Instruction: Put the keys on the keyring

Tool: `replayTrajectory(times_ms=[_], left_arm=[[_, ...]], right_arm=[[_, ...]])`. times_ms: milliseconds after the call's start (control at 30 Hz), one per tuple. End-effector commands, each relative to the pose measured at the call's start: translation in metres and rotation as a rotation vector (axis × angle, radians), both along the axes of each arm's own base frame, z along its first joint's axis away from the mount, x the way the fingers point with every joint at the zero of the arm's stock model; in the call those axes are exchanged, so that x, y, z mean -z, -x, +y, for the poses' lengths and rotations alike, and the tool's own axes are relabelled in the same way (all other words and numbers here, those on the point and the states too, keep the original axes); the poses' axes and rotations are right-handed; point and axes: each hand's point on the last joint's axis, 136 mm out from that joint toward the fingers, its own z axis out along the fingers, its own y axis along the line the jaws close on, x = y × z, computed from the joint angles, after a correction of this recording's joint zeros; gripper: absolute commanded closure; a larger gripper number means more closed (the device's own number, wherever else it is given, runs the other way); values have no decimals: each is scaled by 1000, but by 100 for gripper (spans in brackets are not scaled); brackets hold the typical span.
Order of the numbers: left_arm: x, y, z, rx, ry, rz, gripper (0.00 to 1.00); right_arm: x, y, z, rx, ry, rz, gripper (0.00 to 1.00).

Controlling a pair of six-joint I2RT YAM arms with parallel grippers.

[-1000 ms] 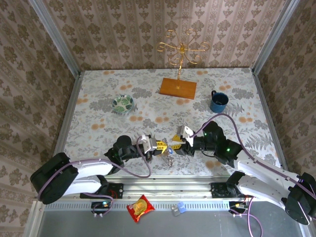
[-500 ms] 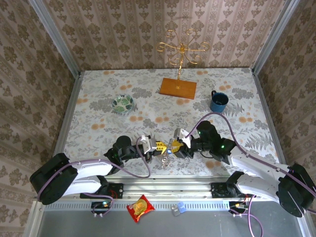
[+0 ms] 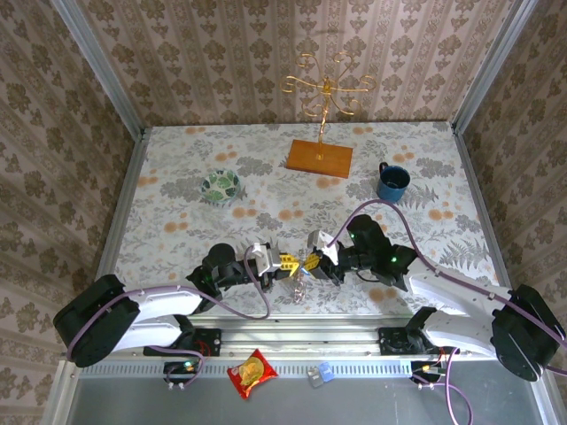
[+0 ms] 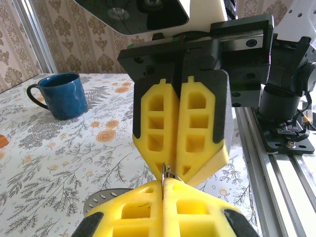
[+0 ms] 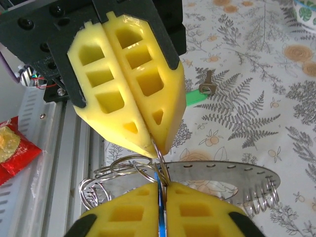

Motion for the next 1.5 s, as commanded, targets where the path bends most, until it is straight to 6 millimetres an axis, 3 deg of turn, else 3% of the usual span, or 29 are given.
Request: replayTrajectory(times_ms=[0,133,233,433,567,867,1167,1233,1300,1467], left_arm=[[-11,2,2,9,46,-41,100],[-11,0,3,0,53,-44,100],[-4,1,3,4,30,-33,100],[1,1,3,5,22,-26,100],[-1,2,3,7,28,-29,100],[-3,2,1,14,44,-27,100],[-5,-8,3,-48,55,-36,100],[-4,-14,6,-88,43,-34,80],[-1,-15,8,-96,17,-36,67],[6,-12,9,-72,-95,-40,61]], right_arm=[[0,4,5,-35,1,15,92],[11,4,4,-39,36,41,93],[7,4,5,-42,28,42,93],[-12,1,6,-24,-27,-12,72],[-14,1,4,-11,-40,-26,71],[-17,-4,11,-11,-66,-21,77],[-21,-6,15,-31,-62,-27,100],[-23,-6,13,-40,-43,-44,100],[-25,-5,12,-51,-24,-53,100],[-20,-3,8,-82,53,-62,100]])
